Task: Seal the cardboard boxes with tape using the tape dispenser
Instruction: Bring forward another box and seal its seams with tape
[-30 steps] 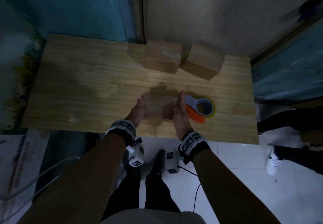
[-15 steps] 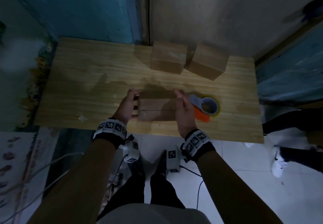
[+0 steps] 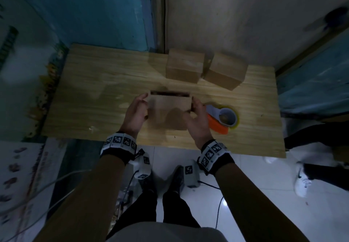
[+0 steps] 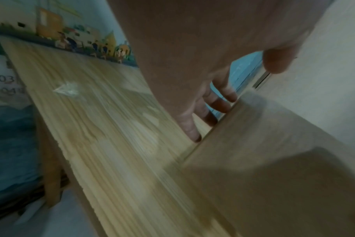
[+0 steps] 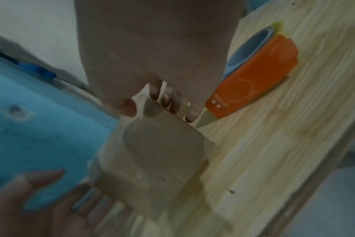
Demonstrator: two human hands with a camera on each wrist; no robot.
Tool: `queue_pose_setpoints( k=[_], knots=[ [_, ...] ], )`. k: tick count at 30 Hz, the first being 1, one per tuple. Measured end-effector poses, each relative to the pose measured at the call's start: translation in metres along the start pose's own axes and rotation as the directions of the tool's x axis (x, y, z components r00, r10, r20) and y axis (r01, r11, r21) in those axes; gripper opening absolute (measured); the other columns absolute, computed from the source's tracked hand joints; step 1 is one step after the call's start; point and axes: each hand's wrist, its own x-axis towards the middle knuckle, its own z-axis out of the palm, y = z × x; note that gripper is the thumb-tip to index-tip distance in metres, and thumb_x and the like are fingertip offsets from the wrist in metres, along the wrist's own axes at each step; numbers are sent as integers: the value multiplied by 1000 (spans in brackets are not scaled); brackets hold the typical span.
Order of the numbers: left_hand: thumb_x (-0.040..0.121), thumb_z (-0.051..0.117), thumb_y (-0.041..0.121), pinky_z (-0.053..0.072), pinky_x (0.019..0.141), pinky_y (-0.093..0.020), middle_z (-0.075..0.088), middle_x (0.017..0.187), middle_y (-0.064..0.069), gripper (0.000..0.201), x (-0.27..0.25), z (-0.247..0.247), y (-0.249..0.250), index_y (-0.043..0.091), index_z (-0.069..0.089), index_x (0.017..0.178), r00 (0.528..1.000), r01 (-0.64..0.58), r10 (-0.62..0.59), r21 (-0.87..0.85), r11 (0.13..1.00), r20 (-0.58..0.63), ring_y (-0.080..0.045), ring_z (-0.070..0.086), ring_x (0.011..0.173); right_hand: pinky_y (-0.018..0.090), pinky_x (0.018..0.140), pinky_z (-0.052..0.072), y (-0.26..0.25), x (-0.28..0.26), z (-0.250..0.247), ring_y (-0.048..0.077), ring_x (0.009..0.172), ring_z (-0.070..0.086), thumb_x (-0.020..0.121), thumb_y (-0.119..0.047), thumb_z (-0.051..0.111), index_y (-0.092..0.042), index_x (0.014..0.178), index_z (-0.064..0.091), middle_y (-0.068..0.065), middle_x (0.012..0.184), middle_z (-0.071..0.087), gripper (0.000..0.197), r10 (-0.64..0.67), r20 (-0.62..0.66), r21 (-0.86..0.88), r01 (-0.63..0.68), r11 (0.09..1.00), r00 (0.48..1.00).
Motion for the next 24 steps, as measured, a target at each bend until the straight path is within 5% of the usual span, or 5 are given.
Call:
queue_pose_setpoints(
  k=[2,6,14,19,24],
  knots=[
    [91,52,27,49,94,-34,59,123,5,27,1,5,-2,40,62,112,1000,-1,1,10,1000,0,-17,55,117,32,93,54,6,-1,2,17,110,59,80,-22,66,-29,120,58,0,116,62,41,-36,-9,-44,36,998,999],
    [82,75,19,48,77,-24,59,109,7,39,7,14,-13,36,54,109,998,-42,34,149,988,56,-19,59,106,12,76,50,16,-2,-1,3,98,58,87,10,61,-25,115,45,-6,110,56,48,-42,-47,32,44,999,998],
    [81,78,17,44,65,1,34,137,0,83,8,15,-20,39,31,146,983,-184,177,317,930,53,-10,42,119,40,86,54,17,4,-17,20,101,61,89,-22,61,-34,110,51,4,110,60,26,-180,33,-230,183,956,983],
    [87,70,34,54,91,-29,42,135,2,48,10,9,-25,33,55,132,944,-328,289,544,772,159,-7,50,109,42,78,47,20,18,-81,30,89,58,86,-53,51,-11,97,55,9,97,59,44,-275,-189,-771,31,636,943],
    [90,66,33,48,89,-23,44,136,-1,43,12,9,-29,26,58,132,921,-384,347,572,725,178,-8,50,110,43,106,35,42,27,-114,30,108,65,87,-56,62,-17,127,53,8,117,68,57,13,-54,-907,-55,417,998]
  ],
)
